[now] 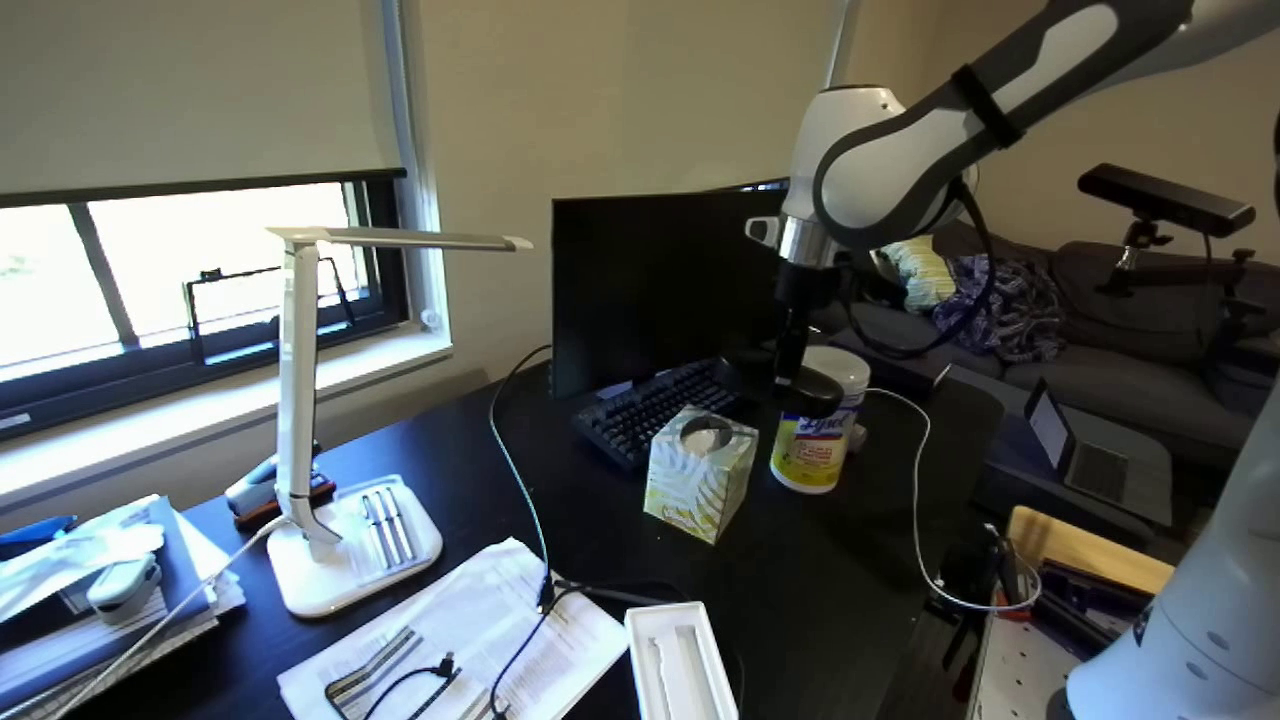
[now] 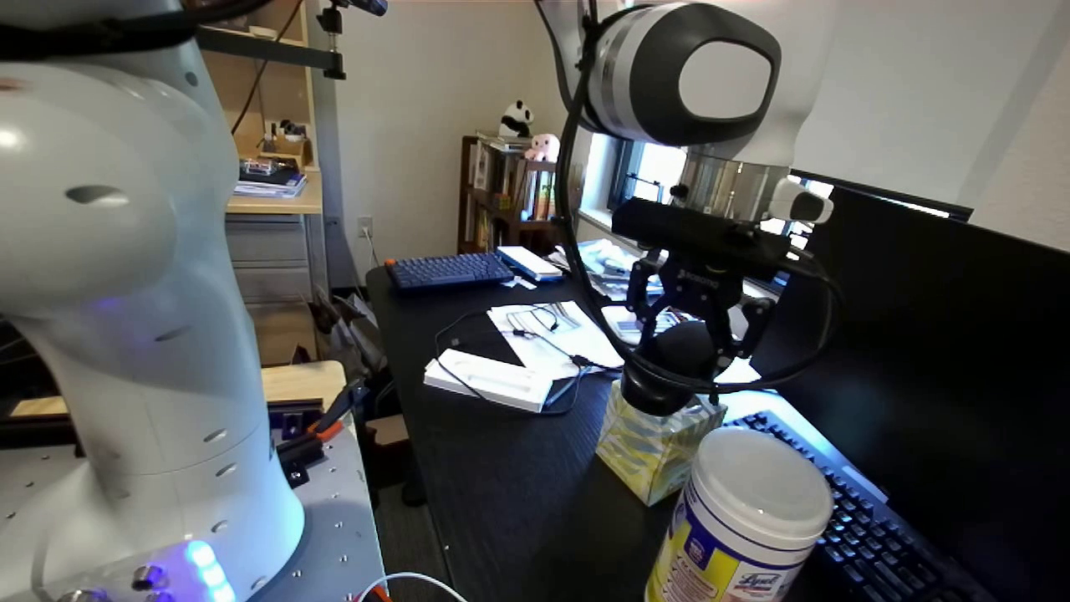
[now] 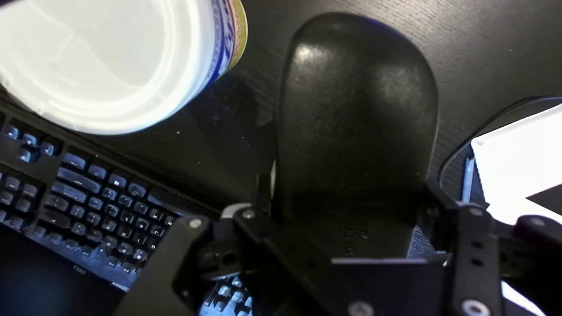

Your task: Remove the mouse from the top of the Lysol container

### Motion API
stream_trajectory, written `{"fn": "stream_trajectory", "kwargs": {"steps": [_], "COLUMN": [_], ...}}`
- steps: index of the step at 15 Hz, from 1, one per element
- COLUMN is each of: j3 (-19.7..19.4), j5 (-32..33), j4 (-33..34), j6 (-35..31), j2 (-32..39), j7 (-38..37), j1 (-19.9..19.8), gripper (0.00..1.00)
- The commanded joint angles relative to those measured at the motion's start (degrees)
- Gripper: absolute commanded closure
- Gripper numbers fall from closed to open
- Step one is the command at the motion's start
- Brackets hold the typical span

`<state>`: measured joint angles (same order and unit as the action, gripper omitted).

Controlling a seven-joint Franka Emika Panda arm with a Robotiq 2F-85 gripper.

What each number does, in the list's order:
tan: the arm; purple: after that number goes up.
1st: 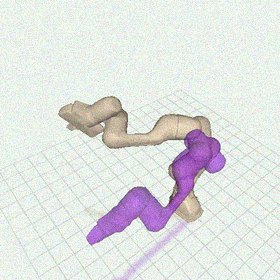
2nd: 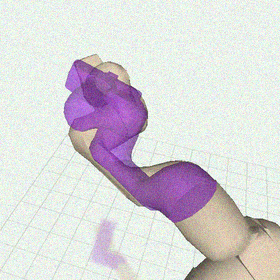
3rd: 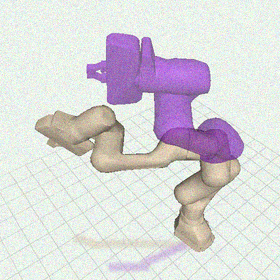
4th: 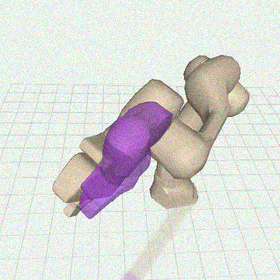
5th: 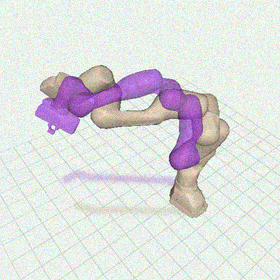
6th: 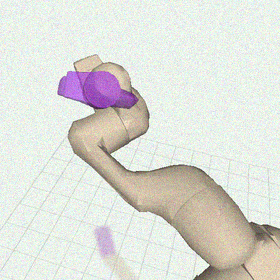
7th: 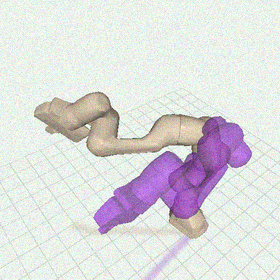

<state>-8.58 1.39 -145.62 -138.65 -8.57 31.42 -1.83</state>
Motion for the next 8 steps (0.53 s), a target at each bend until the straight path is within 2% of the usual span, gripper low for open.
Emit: {"fn": "stream_trajectory", "kwargs": {"steps": [1,5,8], "j3": [0.3,1.3,2.9], "j5": [0.3,-1.7,-1.9], "j4": [1.0,4.5,7.6], "j6": [2.0,8.6,11.7], "j2": [0.6,2.9,4.7], "j7": [0.6,2.3,0.9], "j1": [-0.4,0.9,2.0], "gripper": [0.47,0.47,0.47]}}
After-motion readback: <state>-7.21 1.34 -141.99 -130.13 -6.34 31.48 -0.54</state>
